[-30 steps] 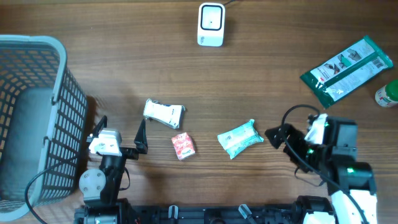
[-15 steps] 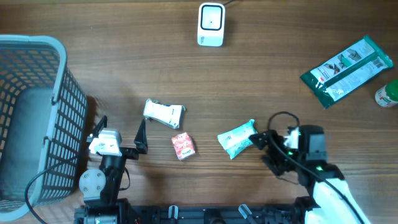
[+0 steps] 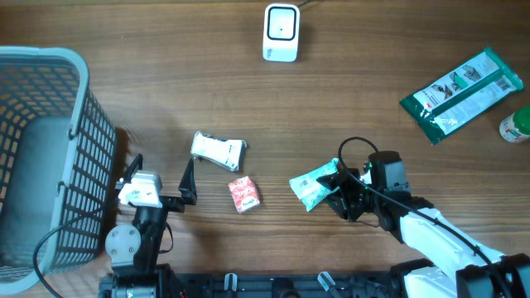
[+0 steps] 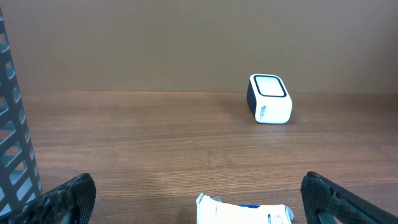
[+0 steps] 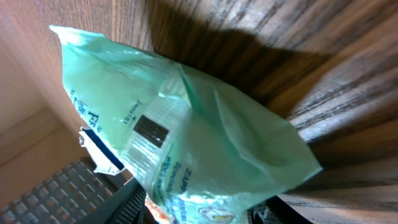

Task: Scan the item barcode
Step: 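Reach the right gripper to the light-blue wipes packet and grasp it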

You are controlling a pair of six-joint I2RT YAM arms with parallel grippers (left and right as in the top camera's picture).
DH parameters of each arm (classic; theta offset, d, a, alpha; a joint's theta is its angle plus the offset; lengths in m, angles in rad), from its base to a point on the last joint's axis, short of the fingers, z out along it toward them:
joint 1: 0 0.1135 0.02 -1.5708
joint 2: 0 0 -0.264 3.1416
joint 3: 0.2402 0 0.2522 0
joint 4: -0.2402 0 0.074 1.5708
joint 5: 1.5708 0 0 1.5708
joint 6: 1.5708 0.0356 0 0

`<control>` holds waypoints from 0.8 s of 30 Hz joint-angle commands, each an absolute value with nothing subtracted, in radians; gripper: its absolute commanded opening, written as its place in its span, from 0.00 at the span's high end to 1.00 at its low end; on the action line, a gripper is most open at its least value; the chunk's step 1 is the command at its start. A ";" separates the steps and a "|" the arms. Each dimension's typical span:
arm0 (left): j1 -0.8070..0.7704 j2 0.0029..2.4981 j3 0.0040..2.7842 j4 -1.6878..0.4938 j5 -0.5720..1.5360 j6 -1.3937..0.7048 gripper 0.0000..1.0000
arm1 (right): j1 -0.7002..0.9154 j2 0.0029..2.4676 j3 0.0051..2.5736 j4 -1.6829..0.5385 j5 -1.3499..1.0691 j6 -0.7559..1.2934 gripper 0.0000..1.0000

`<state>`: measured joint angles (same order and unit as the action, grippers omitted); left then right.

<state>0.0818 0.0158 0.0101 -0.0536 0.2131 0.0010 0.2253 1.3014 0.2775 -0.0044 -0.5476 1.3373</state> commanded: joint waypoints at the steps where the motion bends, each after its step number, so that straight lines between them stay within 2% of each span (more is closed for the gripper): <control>1: 0.090 0.014 0.006 -0.057 0.212 -0.009 0.00 | 0.217 1.360 0.204 -0.084 -0.094 1.206 0.43; 3: 0.090 0.014 0.006 -0.057 0.212 -0.009 0.00 | 0.217 1.360 0.204 -0.083 -0.062 1.185 0.40; 4: 0.090 0.014 0.006 -0.057 0.212 -0.009 0.00 | 0.217 1.360 0.204 -0.088 -0.043 1.176 0.42; 6: 0.090 0.014 0.006 -0.057 0.212 -0.009 0.00 | 0.217 1.389 0.204 -0.094 -0.025 1.149 0.70; 7: 0.090 0.014 0.006 -0.057 0.212 -0.009 0.00 | 0.217 1.423 0.204 -0.093 -0.015 1.151 0.92; 8: 0.090 0.014 0.006 -0.057 0.212 -0.009 0.00 | 0.217 1.457 0.204 -0.085 -0.001 1.151 0.95; 11: 0.090 0.014 0.006 -0.057 0.212 -0.009 0.00 | 0.217 1.488 0.240 -0.064 -0.012 1.062 0.96; 16: 0.090 0.014 0.006 -0.057 0.212 -0.009 0.00 | 0.217 1.350 0.421 -0.257 -0.086 0.909 0.95; 17: 0.090 0.014 0.006 -0.057 0.212 -0.009 0.00 | 0.217 1.333 0.421 -0.256 -0.086 0.892 0.45; 18: 0.090 0.014 0.006 -0.057 0.212 -0.009 0.00 | 0.217 1.333 0.421 -0.260 -0.086 0.866 0.19; 19: 0.090 0.014 0.006 -0.057 0.212 -0.009 0.00 | 0.217 1.336 0.421 -0.274 -0.073 0.862 0.11; 21: 0.090 0.014 0.006 -0.057 0.212 -0.009 0.00 | 0.217 1.336 0.421 -0.282 -0.035 0.863 0.01; 24: 0.090 0.014 0.006 -0.057 0.212 -0.009 0.00 | 0.217 1.336 0.417 -0.288 0.021 0.871 0.01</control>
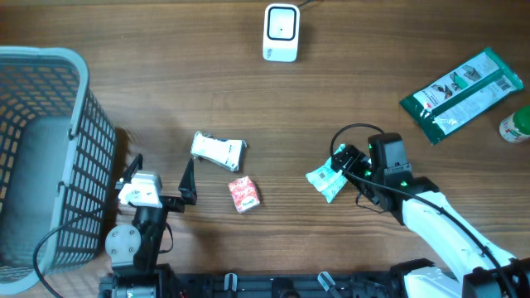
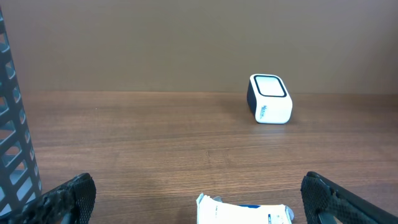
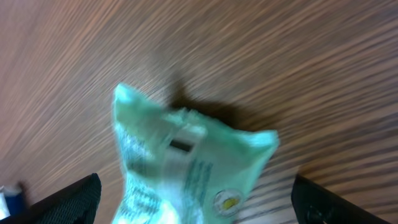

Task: Scan the item barcode
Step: 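Reach the right gripper to the light-blue wipes packet and grasp it, then lift the wipes packet and raise it to the scanner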

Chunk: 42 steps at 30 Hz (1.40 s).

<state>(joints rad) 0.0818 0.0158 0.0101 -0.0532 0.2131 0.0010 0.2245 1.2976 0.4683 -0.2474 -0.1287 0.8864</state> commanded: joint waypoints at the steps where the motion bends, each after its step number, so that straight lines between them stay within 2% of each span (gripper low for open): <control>1: 0.090 0.014 0.006 -0.057 0.212 -0.009 0.00 | 0.217 1.347 0.417 -0.301 0.042 0.899 0.01; 3: 0.090 0.014 0.006 -0.057 0.212 -0.009 0.00 | 0.217 1.382 0.417 -0.279 0.041 0.900 0.08; 4: 0.090 0.014 0.006 -0.057 0.212 -0.009 0.00 | 0.217 1.442 0.417 -0.237 0.024 0.901 0.36; 5: 0.090 0.014 0.006 -0.057 0.212 -0.009 0.00 | 0.217 1.497 0.417 -0.197 -0.016 0.898 0.44; 7: 0.090 0.014 0.006 -0.057 0.212 -0.009 0.00 | 0.217 1.604 0.417 -0.121 -0.122 0.898 0.47; 9: 0.090 0.014 0.006 -0.057 0.212 -0.008 0.00 | 0.217 1.681 0.417 -0.098 -0.166 0.900 0.43; 10: 0.090 0.014 0.006 -0.057 0.212 -0.009 0.00 | 0.217 1.683 0.417 -0.101 -0.167 0.897 0.65; 11: 0.090 0.014 0.006 -0.057 0.212 -0.009 0.00 | 0.217 1.682 0.417 -0.094 -0.169 0.897 0.91; 12: 0.090 0.014 0.006 -0.057 0.212 -0.009 0.00 | 0.217 1.682 0.417 -0.079 -0.183 0.885 0.96; 13: 0.090 0.014 0.006 -0.057 0.212 -0.009 0.00 | 0.217 1.682 0.417 -0.064 -0.193 0.862 0.94; 14: 0.090 0.014 0.006 -0.057 0.212 -0.009 0.00 | 0.217 1.682 0.417 -0.065 -0.197 0.860 0.76; 15: 0.090 0.014 0.006 -0.057 0.212 -0.009 0.00 | 0.217 1.682 0.417 -0.067 -0.197 0.854 0.51; 16: 0.090 0.014 0.006 -0.057 0.212 -0.008 0.00 | 0.216 1.677 0.417 -0.066 -0.197 0.854 0.13; 17: 0.090 0.014 0.006 -0.057 0.212 -0.009 0.00 | 0.216 1.658 0.419 -0.068 -0.197 0.842 0.00; 18: 0.090 0.014 0.006 -0.057 0.212 -0.009 0.00 | 0.216 1.629 0.421 -0.076 -0.197 0.827 0.00; 22: 0.090 0.014 0.006 -0.057 0.212 -0.009 0.00 | 0.217 1.479 0.421 -0.177 -0.204 0.622 0.00; 26: 0.090 0.014 0.006 -0.057 0.212 -0.009 0.00 | 0.217 1.484 0.413 -0.210 -0.207 0.604 0.05; 27: 0.090 0.014 0.006 -0.057 0.212 -0.009 0.00 | 0.217 1.491 0.413 -0.206 -0.191 0.604 0.18; 30: 0.090 0.014 0.006 -0.057 0.212 -0.009 0.00 | 0.217 1.544 0.403 -0.142 -0.142 0.606 0.45; 33: 0.090 0.014 0.006 -0.057 0.212 -0.009 0.00 | 0.217 1.625 0.397 -0.075 -0.205 0.577 0.89; 34: 0.090 0.014 0.006 -0.057 0.212 -0.009 0.00 | 0.217 1.645 0.397 -0.042 -0.267 0.542 0.96; 38: 0.090 0.014 0.006 -0.057 0.212 -0.009 0.00 | 0.216 1.571 0.468 -0.091 -0.361 0.595 0.96; 42: 0.090 0.014 0.006 -0.057 0.212 -0.009 0.00 | 0.216 1.299 0.632 -0.299 -0.327 0.606 0.96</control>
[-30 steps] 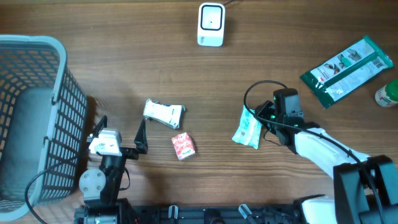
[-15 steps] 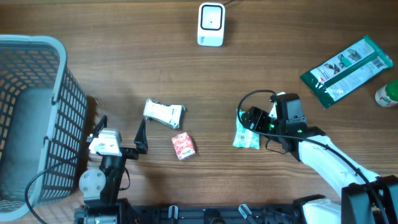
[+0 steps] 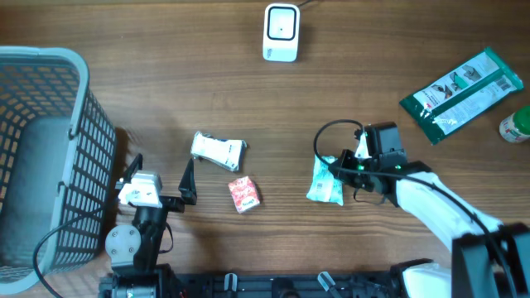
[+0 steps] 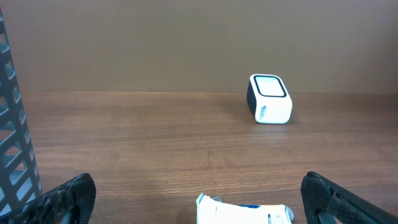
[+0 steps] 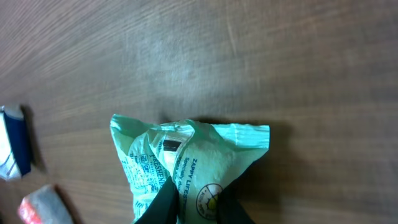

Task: Scan the item barcode
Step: 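Lift the wipes packet and raise it to the scanner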

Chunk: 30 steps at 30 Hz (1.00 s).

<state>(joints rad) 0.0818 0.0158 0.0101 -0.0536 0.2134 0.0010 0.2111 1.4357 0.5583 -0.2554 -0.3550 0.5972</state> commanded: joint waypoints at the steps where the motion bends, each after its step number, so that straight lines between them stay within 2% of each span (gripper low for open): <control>1: 0.090 0.014 0.006 -0.057 0.212 -0.009 0.00 | 0.216 1.238 0.650 -0.305 -0.321 0.612 0.96; 5: 0.090 0.014 0.006 -0.057 0.212 -0.009 0.00 | 0.216 0.901 0.671 -0.268 -0.244 0.653 0.96; 8: 0.090 0.014 0.006 -0.057 0.212 -0.009 0.00 | 0.216 0.775 0.671 -0.244 -0.174 0.622 0.96; 10: 0.090 0.014 0.006 -0.057 0.212 -0.009 0.00 | 0.216 0.770 0.670 -0.224 -0.145 0.581 0.96; 13: 0.090 0.014 0.006 -0.057 0.212 -0.009 0.00 | 0.216 0.857 0.670 -0.052 -0.180 0.462 0.95; 17: 0.090 0.014 0.006 -0.057 0.212 -0.009 0.00 | 0.260 1.097 0.698 0.321 0.023 0.301 0.95; 21: 0.090 0.014 0.006 -0.057 0.212 -0.009 0.00 | 0.407 1.515 0.917 0.540 0.393 -0.073 0.95; 23: 0.090 0.014 0.006 -0.057 0.212 -0.009 0.00 | 0.437 1.710 1.038 0.675 0.496 -0.221 0.95; 28: 0.090 0.014 0.006 -0.057 0.212 -0.009 0.00 | 0.448 2.124 1.311 1.023 0.595 -0.561 0.95; 30: 0.090 0.014 0.006 -0.057 0.212 -0.009 0.00 | 0.465 2.215 1.391 1.072 0.590 -0.580 0.95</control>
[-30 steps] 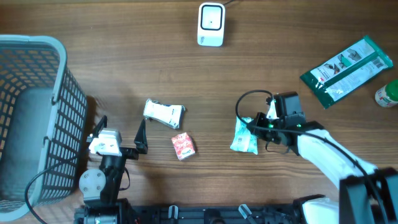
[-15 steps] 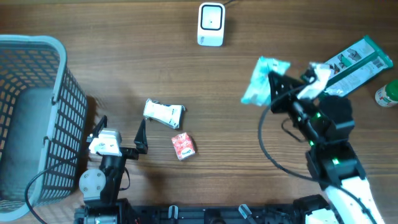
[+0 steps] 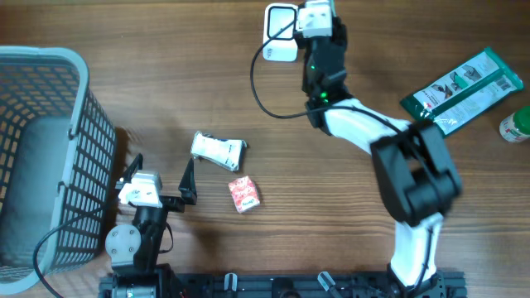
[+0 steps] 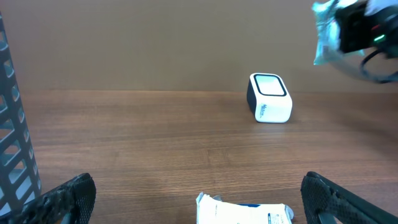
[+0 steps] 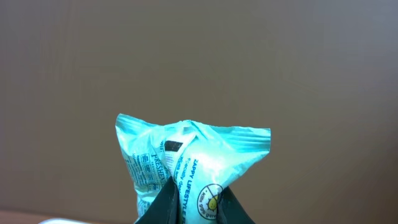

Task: Scan the item barcode
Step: 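Lift the wipes packet and raise it to the scanner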

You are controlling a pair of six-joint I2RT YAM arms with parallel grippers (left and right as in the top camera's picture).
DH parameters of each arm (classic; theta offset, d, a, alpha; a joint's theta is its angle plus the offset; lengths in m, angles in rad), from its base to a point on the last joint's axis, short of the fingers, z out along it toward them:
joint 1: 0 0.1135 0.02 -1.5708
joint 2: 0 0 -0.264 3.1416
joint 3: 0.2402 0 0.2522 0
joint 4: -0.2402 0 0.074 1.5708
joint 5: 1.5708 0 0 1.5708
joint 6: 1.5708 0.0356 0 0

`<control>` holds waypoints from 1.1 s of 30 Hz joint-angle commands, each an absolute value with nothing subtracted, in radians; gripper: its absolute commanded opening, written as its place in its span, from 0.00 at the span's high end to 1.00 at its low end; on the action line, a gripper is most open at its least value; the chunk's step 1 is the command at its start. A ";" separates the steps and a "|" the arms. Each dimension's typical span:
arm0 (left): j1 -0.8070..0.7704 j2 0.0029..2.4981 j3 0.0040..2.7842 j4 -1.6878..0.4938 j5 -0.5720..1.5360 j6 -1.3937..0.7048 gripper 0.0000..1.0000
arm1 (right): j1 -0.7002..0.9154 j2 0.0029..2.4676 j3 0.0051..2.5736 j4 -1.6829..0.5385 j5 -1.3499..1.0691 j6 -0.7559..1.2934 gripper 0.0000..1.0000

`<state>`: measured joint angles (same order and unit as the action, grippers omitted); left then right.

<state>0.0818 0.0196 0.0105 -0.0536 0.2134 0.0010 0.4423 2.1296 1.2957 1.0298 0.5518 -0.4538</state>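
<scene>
In the right wrist view, my right gripper (image 5: 189,200) is shut on the bottom end of a mint-green wipes packet (image 5: 193,155), which stands upright against a plain brown wall. A small black barcode patch shows near the packet's top. In the left wrist view the packet (image 4: 323,28) hangs in the air above and to the right of the white scanner (image 4: 270,99). Seen from overhead, the right wrist (image 3: 317,21) sits beside the scanner (image 3: 280,33) and hides the packet. My left gripper (image 4: 199,198) rests open near the table's front.
A white packet (image 3: 219,151) and a small red packet (image 3: 243,195) lie in front of the left gripper. A grey basket (image 3: 41,157) stands at the left. A long green pack (image 3: 462,89) and a bottle (image 3: 517,124) lie at the far right.
My right gripper, then low over the middle-right of the table with the green packet, is now raised at the far edge beside the scanner, still shut on it. The left arm has not moved.
The green packet first lay at my right gripper's fingers near the front of the table. Then the gripper stood open with the packet on the wood. A second ago it was shut on the packet's end, and now holds it up by the scanner.
</scene>
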 commanded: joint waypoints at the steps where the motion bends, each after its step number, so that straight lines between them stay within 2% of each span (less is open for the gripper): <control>1: 0.090 0.014 0.006 -0.057 0.212 -0.009 0.00 | 0.474 2.252 1.426 1.076 0.579 -0.573 0.95; 11: 0.090 0.014 0.006 -0.057 0.212 -0.009 0.00 | 0.502 2.498 1.708 0.922 0.416 -0.504 0.96; 17: 0.090 0.014 0.006 -0.057 0.212 -0.009 0.00 | 0.585 2.605 1.709 0.867 0.400 -0.797 0.95; 20: 0.090 0.014 0.006 -0.057 0.212 -0.009 0.00 | 0.618 2.605 1.709 0.771 0.391 -0.812 0.95; 22: 0.090 0.014 0.006 -0.057 0.212 -0.009 0.00 | 0.618 2.605 1.709 0.807 0.432 -0.838 0.96; 23: 0.090 0.014 0.006 -0.057 0.212 -0.009 0.00 | 0.618 2.605 1.709 0.881 0.481 -0.910 0.96; 24: 0.090 0.014 0.006 -0.057 0.212 -0.009 0.00 | 0.618 2.605 1.709 0.987 0.504 -1.065 0.96; 26: 0.090 0.014 0.006 -0.057 0.212 -0.009 0.00 | 0.613 2.603 1.709 1.120 0.465 -1.300 0.96; 28: 0.090 0.014 0.006 -0.057 0.212 -0.009 0.00 | 0.603 2.603 1.709 1.141 0.400 -1.509 0.96; 33: 0.090 0.014 0.006 -0.057 0.212 -0.009 0.00 | 0.574 2.606 1.709 0.959 0.376 -1.542 0.95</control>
<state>0.0818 0.0196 0.0105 -0.0536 0.2134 0.0010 0.5861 2.5866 1.7061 0.9947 0.3996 -1.4837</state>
